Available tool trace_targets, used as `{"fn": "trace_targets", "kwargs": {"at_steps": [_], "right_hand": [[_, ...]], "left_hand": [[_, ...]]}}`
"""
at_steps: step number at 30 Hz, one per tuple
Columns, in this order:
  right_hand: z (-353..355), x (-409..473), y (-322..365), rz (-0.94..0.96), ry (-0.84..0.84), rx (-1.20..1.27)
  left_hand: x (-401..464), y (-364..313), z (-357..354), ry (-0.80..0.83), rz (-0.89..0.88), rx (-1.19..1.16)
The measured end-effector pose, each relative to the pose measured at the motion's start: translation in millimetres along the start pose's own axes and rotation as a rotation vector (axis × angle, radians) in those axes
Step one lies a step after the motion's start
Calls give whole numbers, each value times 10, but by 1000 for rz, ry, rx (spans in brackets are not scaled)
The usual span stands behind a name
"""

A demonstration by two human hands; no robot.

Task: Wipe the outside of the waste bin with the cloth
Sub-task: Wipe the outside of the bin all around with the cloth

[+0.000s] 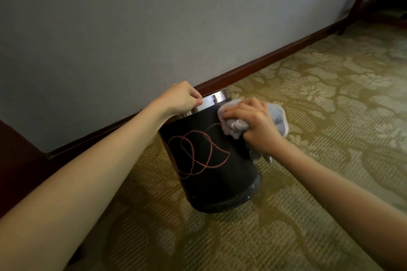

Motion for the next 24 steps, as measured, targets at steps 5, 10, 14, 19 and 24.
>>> {"fn": "trace_targets", "kwargs": {"at_steps": [5,10,14,19,24], "right_hand": [[-334,-886,345,310,294,-43],[-254,-837,387,451,411,-122],[91,-124,228,277,143,-145],[13,-153,266,182,26,-113],[-415,-1078,484,427,330,-142]], "left_hand": [[-24,148,108,1,23,28],[-57,58,28,-3,11,-12],[-98,-94,-88,-2,-13,-9],[-103,-49,-47,-11,9,-7],[-117,129,50,-11,45,-37]]}}
Point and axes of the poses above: each hand's wrist, its own x-axis towards the middle knuckle, its own z-axis out of the back of the hand, y = z × x, the point moved 6 cm from there along x, towards the middle knuckle, and after that the axes turned 11 degrees about z, right-handed, at the moved point
